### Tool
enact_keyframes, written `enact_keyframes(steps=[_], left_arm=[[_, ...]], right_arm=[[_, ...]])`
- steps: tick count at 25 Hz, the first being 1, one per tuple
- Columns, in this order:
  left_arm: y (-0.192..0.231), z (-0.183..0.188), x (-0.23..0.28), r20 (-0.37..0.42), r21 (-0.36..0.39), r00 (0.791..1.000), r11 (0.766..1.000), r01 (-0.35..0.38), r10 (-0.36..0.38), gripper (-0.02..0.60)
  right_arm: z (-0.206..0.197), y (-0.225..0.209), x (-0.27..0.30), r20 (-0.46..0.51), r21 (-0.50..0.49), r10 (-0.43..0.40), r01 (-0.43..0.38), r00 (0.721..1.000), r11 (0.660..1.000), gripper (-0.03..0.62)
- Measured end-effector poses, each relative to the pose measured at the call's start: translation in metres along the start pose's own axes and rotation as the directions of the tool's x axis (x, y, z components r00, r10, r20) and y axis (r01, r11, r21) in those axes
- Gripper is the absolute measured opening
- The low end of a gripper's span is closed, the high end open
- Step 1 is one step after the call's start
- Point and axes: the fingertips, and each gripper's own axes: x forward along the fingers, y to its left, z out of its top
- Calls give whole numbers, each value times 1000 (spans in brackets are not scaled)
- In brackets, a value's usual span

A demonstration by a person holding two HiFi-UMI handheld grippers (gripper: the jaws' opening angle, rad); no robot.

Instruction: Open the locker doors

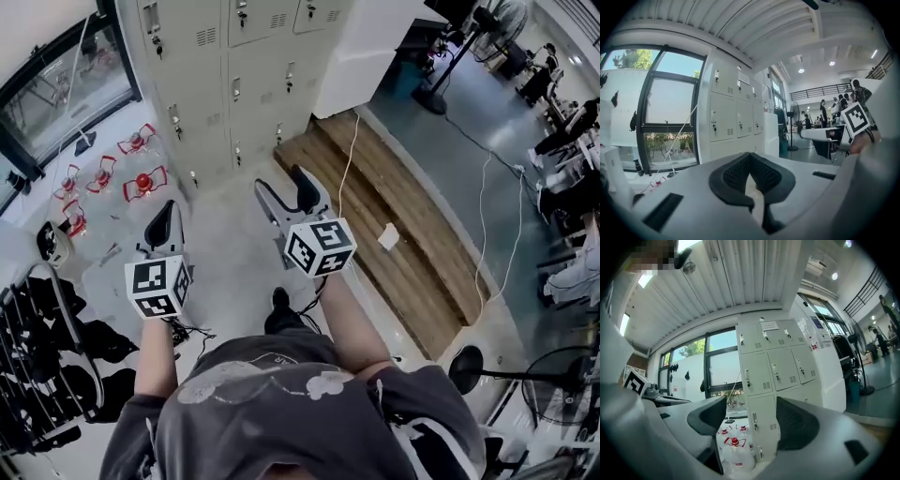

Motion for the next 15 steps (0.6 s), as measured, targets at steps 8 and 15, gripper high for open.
enact_keyframes(steps=[8, 15], left_arm=[[-6, 38, 106, 1, 3, 996, 996, -88, 88, 8], [10, 59, 151, 2, -11, 981, 981, -194, 194, 9]], right_arm=[[17, -99, 81, -28, -2, 102, -102, 994, 995, 319], [37, -139, 150, -52, -10, 202, -202, 978, 979, 325]])
